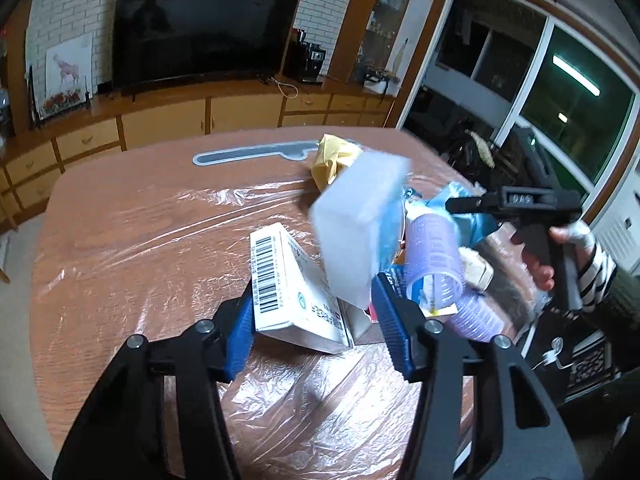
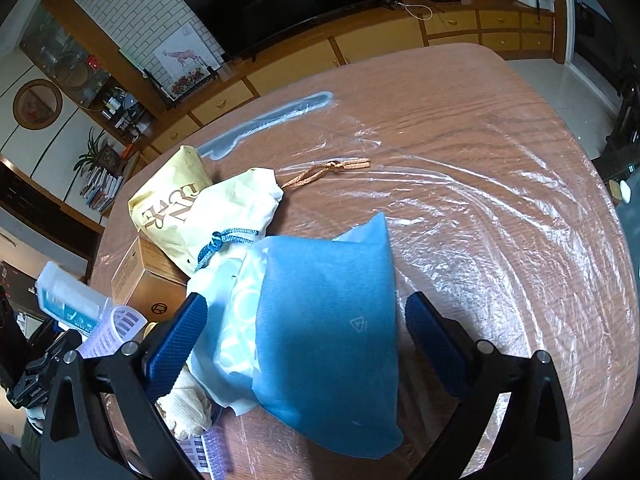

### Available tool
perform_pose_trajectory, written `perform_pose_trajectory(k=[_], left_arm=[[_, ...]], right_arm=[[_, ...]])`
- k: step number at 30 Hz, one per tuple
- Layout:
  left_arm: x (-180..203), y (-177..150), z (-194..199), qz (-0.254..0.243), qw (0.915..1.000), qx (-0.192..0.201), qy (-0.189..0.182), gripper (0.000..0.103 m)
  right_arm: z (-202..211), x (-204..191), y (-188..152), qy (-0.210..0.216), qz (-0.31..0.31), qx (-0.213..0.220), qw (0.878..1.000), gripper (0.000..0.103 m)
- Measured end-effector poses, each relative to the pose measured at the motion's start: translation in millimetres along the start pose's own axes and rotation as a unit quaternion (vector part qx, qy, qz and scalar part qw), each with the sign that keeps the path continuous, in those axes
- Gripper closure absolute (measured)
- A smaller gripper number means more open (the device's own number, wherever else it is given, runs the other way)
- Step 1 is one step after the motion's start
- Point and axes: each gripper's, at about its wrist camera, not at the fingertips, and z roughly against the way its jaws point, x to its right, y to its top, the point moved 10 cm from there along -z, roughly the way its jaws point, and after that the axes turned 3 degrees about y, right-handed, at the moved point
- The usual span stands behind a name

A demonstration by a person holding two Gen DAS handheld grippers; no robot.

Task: Collect trash
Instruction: 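Grasp the blue cloth with the right tool while the left tool grasps the white barcode box, then carry the blue cloth and white barcode box down to the black bin with both tools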

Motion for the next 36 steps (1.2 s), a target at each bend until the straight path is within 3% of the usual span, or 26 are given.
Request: perform_pose_trajectory(k=[4,10,13,17,22,31,36], left_arm=[[-7.7,-2.2,1.4,0.029,0.9995,-0.001,-0.015,0.069],[-7.1,-9.3,-4.8,0.048,0.9983,-0.022,-0.022,0.077],[-4.6,-9.7,-2.1,0.062,0.9976,-0.014,-0.026,0.080],[-1.1,-6.8,1.1,0.062,0.9979,-0.007,-0.016,0.083],[1.6,-0.8,10.0,0.070,0.9975,0.011,-0.007,0.084],[0.0,0.4,14.1,0.077,0.9965,0.012,0.030,0.084],[5.4,3.5,19.4,0.073,0.9964,0.020,0.037,0.084]], right_arm=[[-5.1,-1.3,-0.6,0.012,-0.006,-0.007,1.000,0.011],[-11.7,-4.5,1.5,0.022,-0.010,-0.014,1.000,0.014],[-14.2,-8.4,1.9,0.035,-0.011,-0.020,0.999,0.034],[-9.8,-9.8,1.3,0.050,-0.013,-0.014,0.999,0.050],[5.2,-12.2,6.0,0.026,0.011,0.016,0.999,0.054],[48.6,-5.6,17.9,-0.058,0.057,0.083,0.993,0.054],[74.2,-9.2,28.9,-0.060,0.064,0.123,0.989,0.054]])
